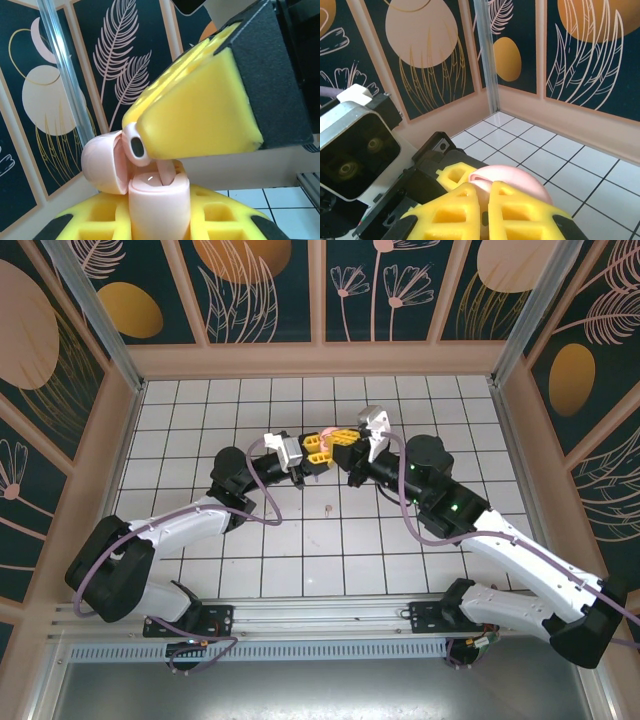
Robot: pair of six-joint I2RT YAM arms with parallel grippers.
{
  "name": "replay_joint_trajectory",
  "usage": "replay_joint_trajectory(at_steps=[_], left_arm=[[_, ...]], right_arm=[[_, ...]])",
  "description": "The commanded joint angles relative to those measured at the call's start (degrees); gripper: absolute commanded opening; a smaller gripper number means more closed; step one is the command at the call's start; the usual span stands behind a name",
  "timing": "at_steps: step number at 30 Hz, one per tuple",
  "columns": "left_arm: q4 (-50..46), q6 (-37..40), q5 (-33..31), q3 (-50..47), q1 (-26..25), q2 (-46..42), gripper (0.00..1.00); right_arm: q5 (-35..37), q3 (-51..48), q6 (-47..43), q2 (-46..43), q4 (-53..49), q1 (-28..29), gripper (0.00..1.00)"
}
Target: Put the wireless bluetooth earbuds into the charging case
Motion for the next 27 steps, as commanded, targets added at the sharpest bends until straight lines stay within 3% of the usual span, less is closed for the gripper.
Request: replay_joint_trajectory(at_steps=[1,12,22,27], left_arm=[[1.49,-0.56,-1.89,2.63,-0.26,-1.87,0.0],[3.23,-1.31,-7.09,1.06,-0.3,-0.76,0.0],[12.63,0.65,-19.77,-4.91,-0.26,0.79,0.0],[14.64,3.61,-24.74,-7.85,-0.01,-0.18,0.0]], right_arm=[[0.83,-0.89,-2.1,0.84,-3.32,0.71,0.13],[6.33,6.32,3.28,0.49,-4.92,0.36,0.57],[6.31,14.26,13.89,-3.58,-12.44,-1.18,0.66],[12.33,13.23,20.59,-3.43,-19.5,-1.65,0.66]])
